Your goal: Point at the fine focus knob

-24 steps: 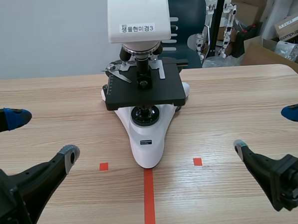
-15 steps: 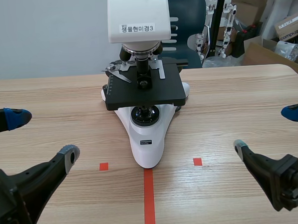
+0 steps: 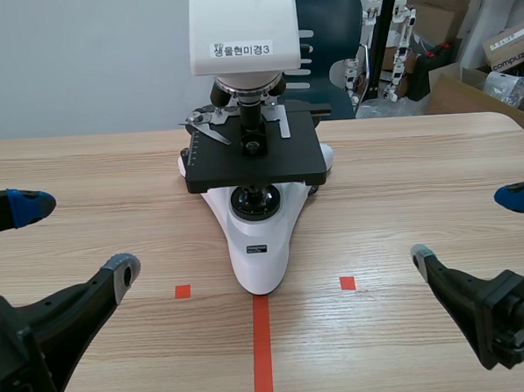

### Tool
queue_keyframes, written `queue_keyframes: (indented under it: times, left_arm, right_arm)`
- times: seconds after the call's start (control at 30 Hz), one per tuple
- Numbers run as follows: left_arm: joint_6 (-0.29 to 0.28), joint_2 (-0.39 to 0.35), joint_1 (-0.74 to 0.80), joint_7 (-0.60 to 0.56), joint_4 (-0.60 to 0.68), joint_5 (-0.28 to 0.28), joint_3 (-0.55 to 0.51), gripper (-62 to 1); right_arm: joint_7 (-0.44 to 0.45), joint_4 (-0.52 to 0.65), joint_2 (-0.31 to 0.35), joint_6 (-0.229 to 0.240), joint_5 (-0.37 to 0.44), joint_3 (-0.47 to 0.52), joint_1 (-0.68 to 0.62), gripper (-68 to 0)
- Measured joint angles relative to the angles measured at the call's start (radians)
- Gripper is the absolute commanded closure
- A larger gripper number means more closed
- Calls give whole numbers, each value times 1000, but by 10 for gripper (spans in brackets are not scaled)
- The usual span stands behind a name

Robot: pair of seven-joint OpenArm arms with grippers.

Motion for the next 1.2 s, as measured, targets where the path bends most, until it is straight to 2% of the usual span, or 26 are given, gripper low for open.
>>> queue_keyframes:
  times: [0.57,0.6,0.7,0.83,0.9,1.0,1.07,1.2]
  left_arm:
    - [0,0,0,0,0,0,0,-623]
    - [0,0,0,0,0,0,0,-623]
    - [0,0,0,0,0,0,0,-623]
    - [0,0,0,0,0,0,0,-623]
    - [0,0,0,0,0,0,0,-623]
    - [0,0,0,0,0,0,0,-623]
    - [0,0,0,0,0,-1,0,-623]
    - [0,0,0,0,0,-1,0,-623]
  right_arm:
    - [-7,0,0,-5,-10,0,0,-679]
    - [-8,0,0,-16,-21,0,0,-679]
    - [-7,0,3,-101,-27,0,0,-679]
    - [41,-13,11,-129,-68,25,0,-676]
    - [87,-39,39,-136,-64,55,1,-650]
    - [112,-115,76,-141,-29,96,32,-592]
    - [121,-190,93,-141,-18,107,76,-557]
    - [199,-376,126,-125,-18,107,172,-491]
